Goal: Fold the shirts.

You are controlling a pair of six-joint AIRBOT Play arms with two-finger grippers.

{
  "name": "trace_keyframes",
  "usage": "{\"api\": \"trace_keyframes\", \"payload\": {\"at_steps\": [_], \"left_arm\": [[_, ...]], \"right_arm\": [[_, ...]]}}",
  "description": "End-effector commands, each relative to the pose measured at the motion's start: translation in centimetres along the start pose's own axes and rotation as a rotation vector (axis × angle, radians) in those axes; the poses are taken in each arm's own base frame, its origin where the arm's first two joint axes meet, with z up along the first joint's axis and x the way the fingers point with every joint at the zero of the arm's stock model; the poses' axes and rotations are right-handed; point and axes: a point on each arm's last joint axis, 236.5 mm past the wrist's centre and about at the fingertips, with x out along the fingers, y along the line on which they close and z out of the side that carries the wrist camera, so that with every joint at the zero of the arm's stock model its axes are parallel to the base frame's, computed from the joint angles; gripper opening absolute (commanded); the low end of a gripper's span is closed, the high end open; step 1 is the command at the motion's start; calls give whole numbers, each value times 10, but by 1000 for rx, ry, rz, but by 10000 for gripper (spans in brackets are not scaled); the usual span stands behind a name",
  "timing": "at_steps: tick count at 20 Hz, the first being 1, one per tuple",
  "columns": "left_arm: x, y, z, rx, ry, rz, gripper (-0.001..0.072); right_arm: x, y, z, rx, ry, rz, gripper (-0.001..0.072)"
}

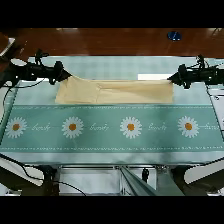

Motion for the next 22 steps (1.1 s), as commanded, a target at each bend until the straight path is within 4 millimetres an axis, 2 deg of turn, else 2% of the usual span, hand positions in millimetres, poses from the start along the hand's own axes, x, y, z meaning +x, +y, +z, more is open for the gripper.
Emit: {"api": "trace_keyframes", "payload": {"at_steps": [1, 2, 4, 6, 7, 9, 11, 12, 14, 16, 19, 22], "left_arm": [[18, 5, -3, -6, 35, 0, 158], [19, 2, -8, -6, 57, -5, 483], [0, -1, -14, 17, 120, -26, 509], [-39, 14, -17, 28, 173, 7, 507], [-62, 29, -17, 16, 177, 63, 507], [-106, 58, -16, -1, 131, 209, 506], [-132, 70, -14, -2, -2, 282, 506], [-136, 68, -16, -8, -75, 281, 506], [-133, 55, -35, 3, -180, 252, 506], [-122, 41, -62, 10, -217, 219, 506], [-100, 16, -101, 69, -161, 191, 506], [-78, -9, -113, 145, -139, 169, 507]], "right_arm": [[19, -3, 14, 9, -26, -2, 295], [20, -2, 15, 1, -34, -4, 415], [9, -2, 19, -3, -36, -2, 416], [-21, -7, 22, 6, -19, 13, 416], [-38, -14, 23, 18, -22, 11, 415], [-66, -39, 21, 25, -22, -61, 415], [-79, -74, 13, 44, -8, -200, 416], [-78, -86, 7, 51, 10, -236, 415], [-63, -92, -3, 66, 32, -243, 416], [-44, -89, -10, 63, 53, -233, 416], [-15, -83, -20, 60, 106, -210, 416], [13, -69, -30, 62, 148, -152, 416]]}}
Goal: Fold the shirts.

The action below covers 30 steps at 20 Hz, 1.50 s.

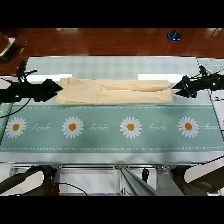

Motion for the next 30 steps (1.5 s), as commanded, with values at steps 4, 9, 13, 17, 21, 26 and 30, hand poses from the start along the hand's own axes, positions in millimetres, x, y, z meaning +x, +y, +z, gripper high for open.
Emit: {"api": "trace_keyframes", "payload": {"at_steps": [4, 9, 13, 17, 21, 26, 30], "left_arm": [[26, -52, -16, 100, -53, -57, 505], [38, -69, -35, 157, -4, -80, 28], [46, -89, -55, 211, 31, -102, 28], [65, -124, -84, 297, 46, -140, 28], [101, -179, -122, 411, 136, -199, 27], [162, -249, -182, 524, 304, -271, 27], [193, -284, -259, 570, 462, -304, 27]], "right_arm": [[41, 39, -20, -57, 80, 71, 363], [9, 51, -29, -162, 83, 32, 17], [-53, 47, -58, -272, 23, -76, 17], [-99, 50, -122, -312, -94, -80, 17], [-128, 72, -185, -339, -224, -39, 17], [-164, 109, -228, -389, -377, 37, 17], [-172, 126, -240, -408, -401, 100, 17]]}}
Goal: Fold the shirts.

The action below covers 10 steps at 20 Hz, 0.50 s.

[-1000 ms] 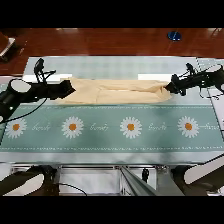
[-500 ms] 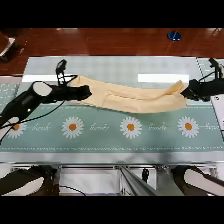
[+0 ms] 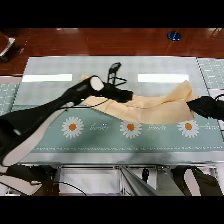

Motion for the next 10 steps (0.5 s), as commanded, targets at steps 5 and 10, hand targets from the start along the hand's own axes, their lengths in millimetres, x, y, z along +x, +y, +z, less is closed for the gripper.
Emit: {"api": "trace_keyframes", "payload": {"at_steps": [5, 10], "left_arm": [[97, -102, -105, 12, 252, -146, 27], [62, -87, -58, -69, 221, -162, 27]], "right_arm": [[-9, 22, 2, -16, -58, 64, 17], [-10, 22, 3, -29, -62, 61, 17]]}}
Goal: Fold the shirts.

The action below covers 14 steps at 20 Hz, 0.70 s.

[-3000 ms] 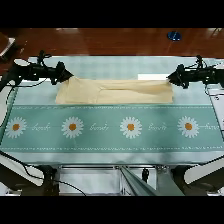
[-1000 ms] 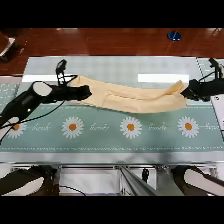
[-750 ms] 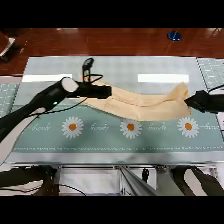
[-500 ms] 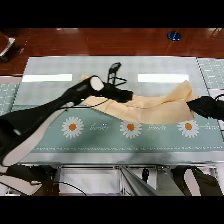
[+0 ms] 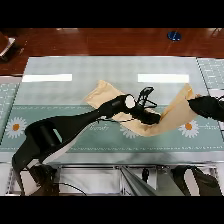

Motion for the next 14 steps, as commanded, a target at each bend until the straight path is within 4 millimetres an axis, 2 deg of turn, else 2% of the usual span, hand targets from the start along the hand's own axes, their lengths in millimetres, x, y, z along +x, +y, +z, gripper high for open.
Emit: {"api": "trace_keyframes", "payload": {"at_steps": [1, 2, 4, 6, 8, 10, 12, 14], "left_arm": [[-55, 8, 37, -56, -40, -29, 28], [-91, 17, 57, -34, -81, -28, 28], [-180, 56, 85, -13, -168, 58, 28], [-260, 97, 82, -48, -220, 149, 28], [-331, 141, 60, -106, -297, 265, 28], [-387, 171, 27, -189, -411, 338, 28], [-424, 186, -10, -265, -545, 381, 28], [-436, 183, -40, -311, -664, 372, 28]], "right_arm": [[0, 2, 1, -13, -5, 3, 16], [3, 4, 2, -21, 1, 11, 16], [16, 18, 2, -44, 42, 51, 16], [38, 39, 7, -85, 80, 99, 16], [73, 67, 15, -133, 114, 151, 16], [114, 98, 16, -178, 175, 196, 17], [159, 129, 9, -222, 259, 232, 17], [207, 155, -4, -258, 334, 256, 17]]}}
